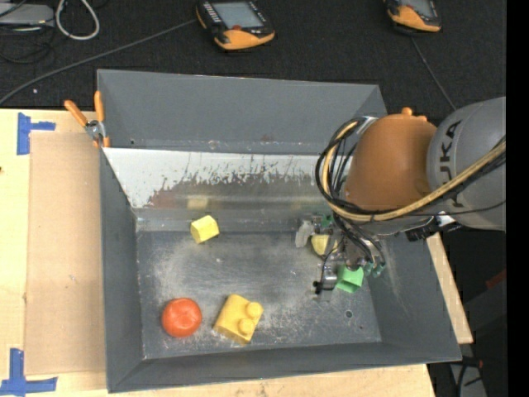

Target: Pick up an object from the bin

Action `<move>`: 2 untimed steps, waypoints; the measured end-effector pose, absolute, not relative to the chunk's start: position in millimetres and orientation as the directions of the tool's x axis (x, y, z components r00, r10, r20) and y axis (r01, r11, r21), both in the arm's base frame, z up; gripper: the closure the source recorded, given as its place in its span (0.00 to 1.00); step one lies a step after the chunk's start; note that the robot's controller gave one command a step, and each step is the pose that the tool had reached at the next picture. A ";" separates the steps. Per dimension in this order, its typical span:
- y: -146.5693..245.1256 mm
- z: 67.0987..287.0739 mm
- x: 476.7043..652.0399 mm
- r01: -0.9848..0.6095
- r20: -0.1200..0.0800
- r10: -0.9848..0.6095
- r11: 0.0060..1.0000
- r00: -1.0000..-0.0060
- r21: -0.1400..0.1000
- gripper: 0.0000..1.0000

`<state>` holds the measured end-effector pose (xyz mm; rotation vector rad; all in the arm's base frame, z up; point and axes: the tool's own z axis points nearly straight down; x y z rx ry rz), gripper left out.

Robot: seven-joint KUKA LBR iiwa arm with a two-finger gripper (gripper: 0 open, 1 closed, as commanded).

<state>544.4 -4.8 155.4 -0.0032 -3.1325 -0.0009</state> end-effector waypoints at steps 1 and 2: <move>-4.8 160.0 546.1 0.002 0.001 0.002 1.000 -1.000 0.000 0.00; -105.3 76.1 602.5 -0.045 0.002 -0.045 0.999 -0.999 0.001 0.00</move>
Offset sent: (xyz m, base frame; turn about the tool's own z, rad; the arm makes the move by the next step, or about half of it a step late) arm 0.0587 -0.1058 -0.0854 -0.0460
